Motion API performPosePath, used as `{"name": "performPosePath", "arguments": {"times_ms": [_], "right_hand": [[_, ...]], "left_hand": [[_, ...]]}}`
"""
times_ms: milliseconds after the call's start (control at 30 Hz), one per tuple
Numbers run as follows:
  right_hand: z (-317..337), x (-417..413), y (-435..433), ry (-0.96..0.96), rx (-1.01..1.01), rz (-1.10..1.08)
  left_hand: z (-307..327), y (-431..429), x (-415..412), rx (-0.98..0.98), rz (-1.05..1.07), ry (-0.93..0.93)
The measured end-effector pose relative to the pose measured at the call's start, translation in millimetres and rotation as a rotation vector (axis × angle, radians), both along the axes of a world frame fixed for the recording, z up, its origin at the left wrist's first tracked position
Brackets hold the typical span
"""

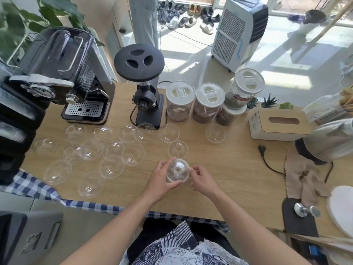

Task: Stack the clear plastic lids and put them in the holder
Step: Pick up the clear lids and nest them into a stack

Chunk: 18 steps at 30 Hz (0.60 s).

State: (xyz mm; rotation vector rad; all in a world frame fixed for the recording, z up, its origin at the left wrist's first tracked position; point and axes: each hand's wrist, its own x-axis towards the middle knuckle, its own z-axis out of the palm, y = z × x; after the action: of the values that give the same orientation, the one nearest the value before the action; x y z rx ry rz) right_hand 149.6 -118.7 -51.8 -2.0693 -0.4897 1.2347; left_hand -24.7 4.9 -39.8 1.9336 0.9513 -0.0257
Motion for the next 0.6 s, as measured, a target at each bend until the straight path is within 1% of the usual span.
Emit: {"name": "performPosePath", "arguments": {"times_ms": [133,233,300,367,433,500,600], "right_hand": [[0.6,2.7,4.0,0.022,-0.011,-0.012],[-0.5,12.4,8.0,0.023,-0.008,-0.024],[-0.7,22.7,11.9,-0.024,-0.008,-0.071],[-0.7,36.5,15.8,-0.119,0.015,-0.131],[3.7,53.1,19.9,-0.207,0.025,-0.162],[7.3,71.3,23.7,-0.291,0.006,-0.141],[2.7,96.8,30.2,-0.364,-0.043,-0.086]], "left_hand": [[3.5,1.4,4.6,-0.03,0.028,-0.011],[3.8,5.4,10.2,-0.05,0.01,0.0],[5.2,8.8,12.1,-0.074,0.002,0.001],[7.3,13.4,12.4,-0.076,0.038,-0.003],[10.0,18.7,14.2,-0.052,0.125,-0.01],[12.7,26.8,19.8,-0.066,0.263,-0.024],[5.9,46.8,35.4,-0.1,0.415,0.034]]}}
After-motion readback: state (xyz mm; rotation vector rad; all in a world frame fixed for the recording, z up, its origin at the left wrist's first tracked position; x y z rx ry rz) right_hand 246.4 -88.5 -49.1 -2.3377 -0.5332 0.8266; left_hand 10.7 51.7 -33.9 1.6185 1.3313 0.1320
